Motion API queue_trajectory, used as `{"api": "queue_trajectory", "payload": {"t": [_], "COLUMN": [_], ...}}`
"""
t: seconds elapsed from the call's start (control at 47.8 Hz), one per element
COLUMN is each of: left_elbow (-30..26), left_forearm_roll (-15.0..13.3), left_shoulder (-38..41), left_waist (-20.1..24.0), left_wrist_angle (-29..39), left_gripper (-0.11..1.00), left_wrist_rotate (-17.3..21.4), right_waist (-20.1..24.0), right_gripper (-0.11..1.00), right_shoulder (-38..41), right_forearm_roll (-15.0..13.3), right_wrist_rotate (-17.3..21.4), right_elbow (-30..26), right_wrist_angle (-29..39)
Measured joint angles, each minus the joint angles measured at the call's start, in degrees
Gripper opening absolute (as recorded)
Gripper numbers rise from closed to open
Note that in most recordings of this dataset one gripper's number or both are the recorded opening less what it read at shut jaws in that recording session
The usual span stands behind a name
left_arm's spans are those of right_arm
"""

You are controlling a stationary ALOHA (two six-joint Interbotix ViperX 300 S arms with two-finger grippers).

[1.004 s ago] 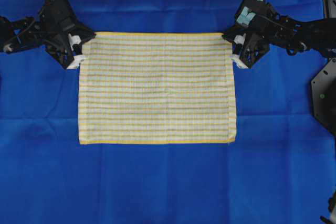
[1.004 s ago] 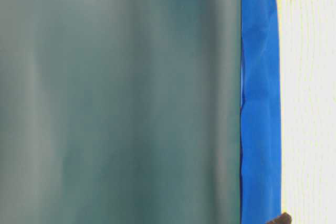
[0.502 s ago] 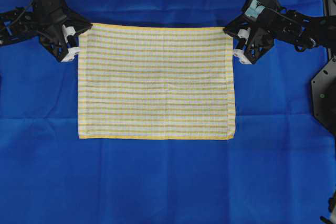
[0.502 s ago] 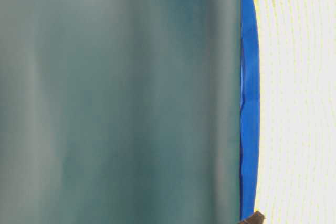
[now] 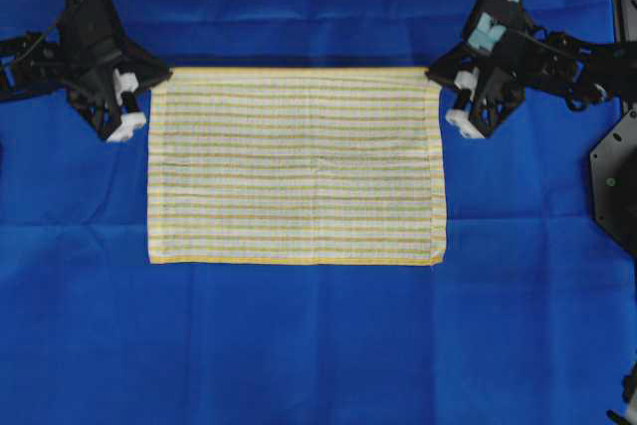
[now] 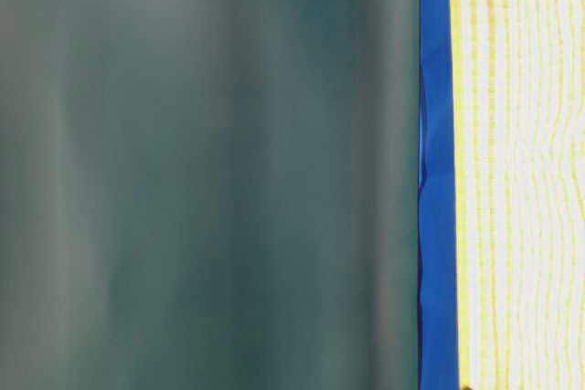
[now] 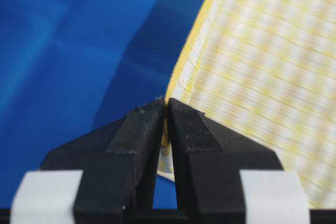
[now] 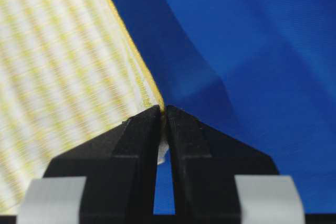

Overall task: Fold the yellow towel.
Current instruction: 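Pull both held corners toward the bottom edge, folding the towel in half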

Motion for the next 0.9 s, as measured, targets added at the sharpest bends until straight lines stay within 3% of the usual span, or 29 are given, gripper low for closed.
{"api": "queue_trajectory", "payload": {"t": [0.146, 0.293, 0.607, 0.774, 0.899], "left_elbow": [1.67, 2.81, 3.16, 2.99, 2.72], "left_forearm_roll": [0.0, 0.0, 0.0, 0.0, 0.09], "left_shoulder": [-2.9, -5.98, -8.61, -8.61, -8.35], "left_waist": [-4.75, -10.11, -23.03, -29.09, -31.29], "left_wrist_angle": [0.7, 1.14, 2.11, 2.02, 2.02], "left_gripper": [0.03, 0.03, 0.03, 0.03, 0.03], "left_wrist_rotate": [-3.16, -6.68, -14.5, -18.54, -19.95], "right_waist": [4.92, 11.87, 24.7, 29.0, 31.2], "right_gripper": [0.04, 0.04, 0.04, 0.04, 0.04], "right_shoulder": [-3.69, -7.12, -8.53, -8.35, -7.73], "right_forearm_roll": [2.81, 7.38, 15.03, 18.11, 19.25], "right_wrist_rotate": [0.26, 0.18, 0.26, 0.26, 0.26], "right_elbow": [1.58, 2.9, 3.78, 3.78, 3.78], "right_wrist_angle": [0.44, 1.32, 1.32, 1.05, 0.53]}}
